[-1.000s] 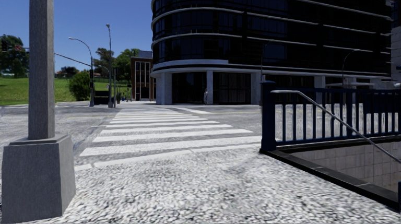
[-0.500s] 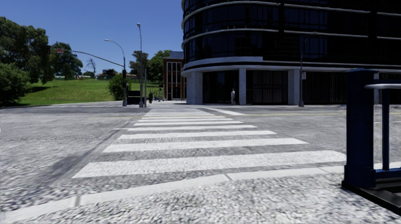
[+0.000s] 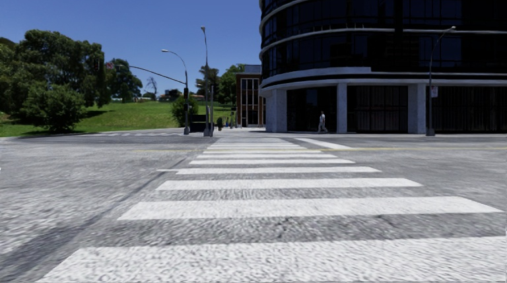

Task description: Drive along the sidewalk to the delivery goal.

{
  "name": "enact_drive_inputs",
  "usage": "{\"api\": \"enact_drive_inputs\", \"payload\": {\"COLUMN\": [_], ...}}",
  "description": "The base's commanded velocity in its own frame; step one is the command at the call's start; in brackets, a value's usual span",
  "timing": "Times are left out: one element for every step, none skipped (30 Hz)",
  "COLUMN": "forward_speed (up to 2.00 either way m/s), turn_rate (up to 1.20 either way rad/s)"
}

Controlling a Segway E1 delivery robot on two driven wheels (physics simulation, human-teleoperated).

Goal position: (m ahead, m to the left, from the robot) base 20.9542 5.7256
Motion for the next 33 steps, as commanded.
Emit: {"api": "enact_drive_inputs", "payload": {"forward_speed": [2.00, 2.00, 2.00, 2.00, 2.00, 2.00, 2.00, 1.97, 1.77, 1.48, 1.48, 1.35, 1.32, 1.31, 1.31, 1.31, 1.31, 1.31, 1.31, 1.31, 1.31, 1.31, 1.31, 1.31, 1.31, 1.31, 1.31, 1.31, 1.31, 1.31, 1.31, 1.31, 1.31], "turn_rate": [0.20, 0.00, 0.00, 0.00, 0.00, 0.00, 0.00, 0.00, 0.00, 0.00, 0.00, 0.00, 0.00, 0.00, 0.00, 0.00, 0.00, 0.00, 0.00, 0.00, 0.00, 0.00, 0.00, 0.00, 0.00, 0.00, 0.00, 0.00, 0.00, 0.00, 0.00, 0.00, 0.00]}}
